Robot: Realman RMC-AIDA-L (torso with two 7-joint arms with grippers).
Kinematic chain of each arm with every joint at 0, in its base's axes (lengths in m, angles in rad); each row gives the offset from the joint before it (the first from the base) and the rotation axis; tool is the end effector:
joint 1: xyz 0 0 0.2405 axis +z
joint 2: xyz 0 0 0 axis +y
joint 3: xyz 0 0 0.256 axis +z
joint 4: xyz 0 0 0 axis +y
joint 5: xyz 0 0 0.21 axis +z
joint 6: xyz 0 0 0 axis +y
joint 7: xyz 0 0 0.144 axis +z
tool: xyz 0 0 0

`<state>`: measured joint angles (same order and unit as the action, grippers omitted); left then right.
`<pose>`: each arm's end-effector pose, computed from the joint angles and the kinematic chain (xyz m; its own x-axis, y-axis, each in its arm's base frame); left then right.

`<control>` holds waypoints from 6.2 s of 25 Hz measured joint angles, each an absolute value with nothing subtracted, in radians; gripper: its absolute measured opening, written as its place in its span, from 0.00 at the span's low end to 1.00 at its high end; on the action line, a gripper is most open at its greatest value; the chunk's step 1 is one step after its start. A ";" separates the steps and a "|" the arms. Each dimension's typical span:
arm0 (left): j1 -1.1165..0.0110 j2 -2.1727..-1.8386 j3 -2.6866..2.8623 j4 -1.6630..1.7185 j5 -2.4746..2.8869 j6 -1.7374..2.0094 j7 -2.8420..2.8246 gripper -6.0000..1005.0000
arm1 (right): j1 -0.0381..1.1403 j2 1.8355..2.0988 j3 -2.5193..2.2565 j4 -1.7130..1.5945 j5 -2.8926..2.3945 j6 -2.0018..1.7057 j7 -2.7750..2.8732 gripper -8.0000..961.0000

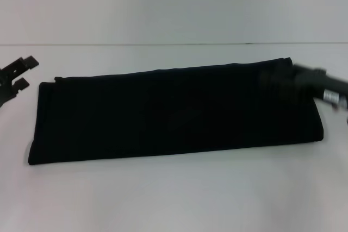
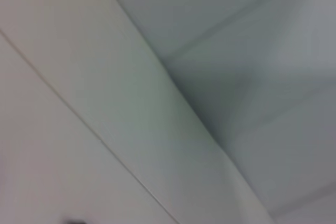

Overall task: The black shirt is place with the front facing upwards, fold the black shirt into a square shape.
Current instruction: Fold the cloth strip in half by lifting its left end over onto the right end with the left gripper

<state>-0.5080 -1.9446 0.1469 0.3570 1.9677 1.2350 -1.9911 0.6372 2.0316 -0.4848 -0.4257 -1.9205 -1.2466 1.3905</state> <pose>-0.3631 0.3510 0.0727 -0.1563 0.5091 0.8464 0.9746 -0.0595 0.2157 0.2796 0.3847 0.0109 0.6218 -0.4069 -0.6692 -0.7157 -0.6422 -0.2745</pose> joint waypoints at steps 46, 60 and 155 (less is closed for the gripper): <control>-0.425 -1.915 0.291 0.518 2.354 1.374 -2.579 0.84 | 0.497 2.089 -0.597 -0.411 -1.983 -1.441 0.921 0.98; -0.503 -1.926 0.330 0.488 2.364 1.315 -2.579 0.83 | 0.499 2.089 -0.597 -0.400 -1.983 -1.442 0.922 0.98; -0.873 -2.168 0.404 0.234 2.008 1.337 -2.131 0.04 | 0.592 2.096 -0.517 -0.295 -1.873 -1.123 0.947 0.97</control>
